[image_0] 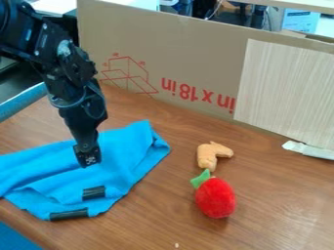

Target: Unfold the cloth from the bottom right to the top left

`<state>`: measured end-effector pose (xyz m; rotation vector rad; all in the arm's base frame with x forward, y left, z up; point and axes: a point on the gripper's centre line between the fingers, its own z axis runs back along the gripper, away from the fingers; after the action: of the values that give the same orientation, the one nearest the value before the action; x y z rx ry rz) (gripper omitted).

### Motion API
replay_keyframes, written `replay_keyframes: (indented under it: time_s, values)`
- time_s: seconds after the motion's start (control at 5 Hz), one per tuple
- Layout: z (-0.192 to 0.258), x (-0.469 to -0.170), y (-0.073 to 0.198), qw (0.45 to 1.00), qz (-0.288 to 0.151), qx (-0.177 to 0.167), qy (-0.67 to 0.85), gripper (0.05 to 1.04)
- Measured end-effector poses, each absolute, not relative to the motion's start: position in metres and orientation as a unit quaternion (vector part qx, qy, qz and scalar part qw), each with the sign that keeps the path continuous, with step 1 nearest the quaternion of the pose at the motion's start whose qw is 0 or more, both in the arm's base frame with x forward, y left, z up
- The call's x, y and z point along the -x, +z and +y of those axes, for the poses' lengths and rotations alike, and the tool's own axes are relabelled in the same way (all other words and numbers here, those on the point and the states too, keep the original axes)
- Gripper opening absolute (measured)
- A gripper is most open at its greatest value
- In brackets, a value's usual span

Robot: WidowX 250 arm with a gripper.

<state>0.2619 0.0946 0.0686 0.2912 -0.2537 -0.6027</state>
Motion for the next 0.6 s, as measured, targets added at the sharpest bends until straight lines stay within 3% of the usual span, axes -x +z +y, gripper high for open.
replay_keyframes:
  time_s: [0.6]
  values:
    - [0.079, -0.246, 0.045, 0.922, -0.103, -0.129, -0.35, 0.999]
